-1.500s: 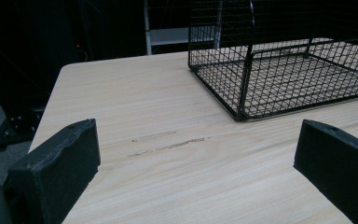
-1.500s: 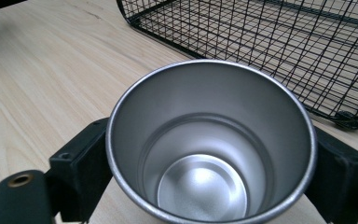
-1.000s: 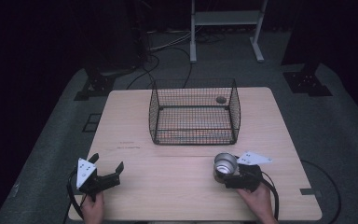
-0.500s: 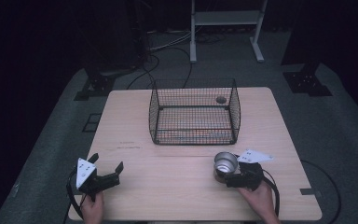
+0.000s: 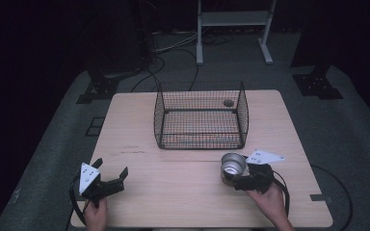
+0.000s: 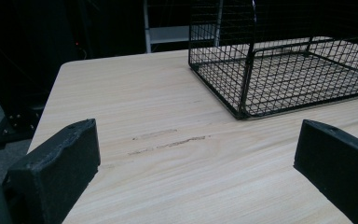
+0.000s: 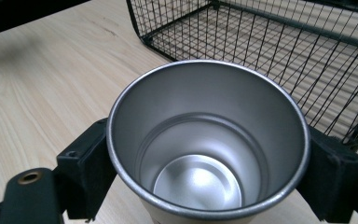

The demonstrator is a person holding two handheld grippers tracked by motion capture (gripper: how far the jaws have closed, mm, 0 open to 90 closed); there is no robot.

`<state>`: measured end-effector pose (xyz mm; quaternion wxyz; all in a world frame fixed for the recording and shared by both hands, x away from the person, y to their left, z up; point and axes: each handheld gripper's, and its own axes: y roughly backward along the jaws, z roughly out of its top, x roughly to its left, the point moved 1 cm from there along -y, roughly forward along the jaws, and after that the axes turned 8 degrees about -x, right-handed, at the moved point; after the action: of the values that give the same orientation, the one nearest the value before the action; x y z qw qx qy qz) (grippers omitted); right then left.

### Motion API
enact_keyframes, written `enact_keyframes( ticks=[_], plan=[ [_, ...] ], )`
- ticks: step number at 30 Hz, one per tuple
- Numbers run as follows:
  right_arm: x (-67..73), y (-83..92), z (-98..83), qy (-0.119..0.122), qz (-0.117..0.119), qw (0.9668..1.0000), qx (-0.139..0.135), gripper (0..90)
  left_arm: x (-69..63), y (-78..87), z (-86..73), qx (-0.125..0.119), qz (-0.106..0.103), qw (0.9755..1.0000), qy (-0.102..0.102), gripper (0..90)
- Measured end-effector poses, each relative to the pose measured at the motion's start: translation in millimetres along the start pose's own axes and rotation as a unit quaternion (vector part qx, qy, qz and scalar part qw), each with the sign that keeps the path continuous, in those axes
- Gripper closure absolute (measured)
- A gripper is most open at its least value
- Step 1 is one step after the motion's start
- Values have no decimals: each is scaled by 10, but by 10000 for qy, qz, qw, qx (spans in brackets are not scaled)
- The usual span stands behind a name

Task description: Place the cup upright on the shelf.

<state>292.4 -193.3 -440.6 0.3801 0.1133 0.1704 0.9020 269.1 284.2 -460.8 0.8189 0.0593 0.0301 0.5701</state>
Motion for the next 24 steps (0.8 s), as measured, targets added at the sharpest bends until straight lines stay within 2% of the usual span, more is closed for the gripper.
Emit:
enact_keyframes(
  ticks=[5,14,24],
  plan=[
    [-1,11,87,98,-20,9999,-23,152,8,6,1,-10,22,10000,7,0],
    [-8,17,228,120,-19,9999,-73,156,-8,-3,1,15,-2,10000,-38,0],
    [-30,-2,499,261,13,9995,-156,163,0,1,2,15,8,10000,-25,0]
  ],
)
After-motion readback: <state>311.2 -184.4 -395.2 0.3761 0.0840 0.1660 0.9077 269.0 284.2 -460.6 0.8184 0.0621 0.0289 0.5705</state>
